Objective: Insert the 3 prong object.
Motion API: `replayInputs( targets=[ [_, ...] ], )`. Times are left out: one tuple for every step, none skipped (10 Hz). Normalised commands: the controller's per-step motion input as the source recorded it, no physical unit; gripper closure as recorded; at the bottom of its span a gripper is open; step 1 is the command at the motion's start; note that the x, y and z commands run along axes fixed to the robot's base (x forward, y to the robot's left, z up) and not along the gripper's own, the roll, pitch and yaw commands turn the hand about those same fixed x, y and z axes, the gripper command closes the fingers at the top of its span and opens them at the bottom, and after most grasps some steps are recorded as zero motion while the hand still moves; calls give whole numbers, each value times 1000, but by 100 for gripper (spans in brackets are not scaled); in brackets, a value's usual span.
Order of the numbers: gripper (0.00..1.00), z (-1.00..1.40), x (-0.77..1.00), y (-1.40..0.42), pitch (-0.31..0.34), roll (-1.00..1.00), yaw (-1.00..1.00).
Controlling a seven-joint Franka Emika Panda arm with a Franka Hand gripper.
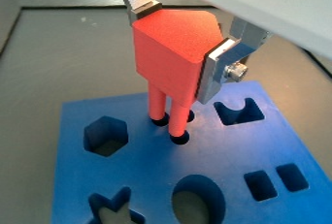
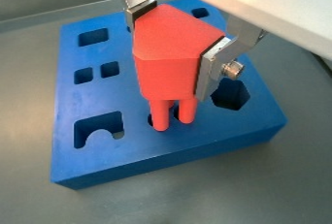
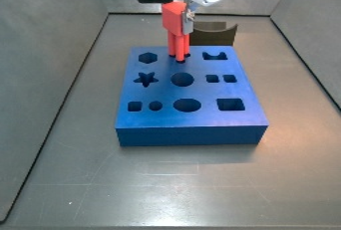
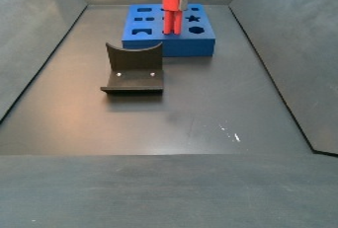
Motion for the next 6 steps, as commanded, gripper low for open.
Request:
replayInputs(
  targets=[
    [100,-177,157,0,-3,-29,-500],
    [100,-131,9,-6,-47,-60,-303],
    [100,-120,0,-34,-41,-40,-177],
    [100,-129,-54,-43,-67,-17,-40],
    [100,-120,-111,-97,-89,0,0],
    [100,-109,-77,-106,-77,0,0]
  ],
)
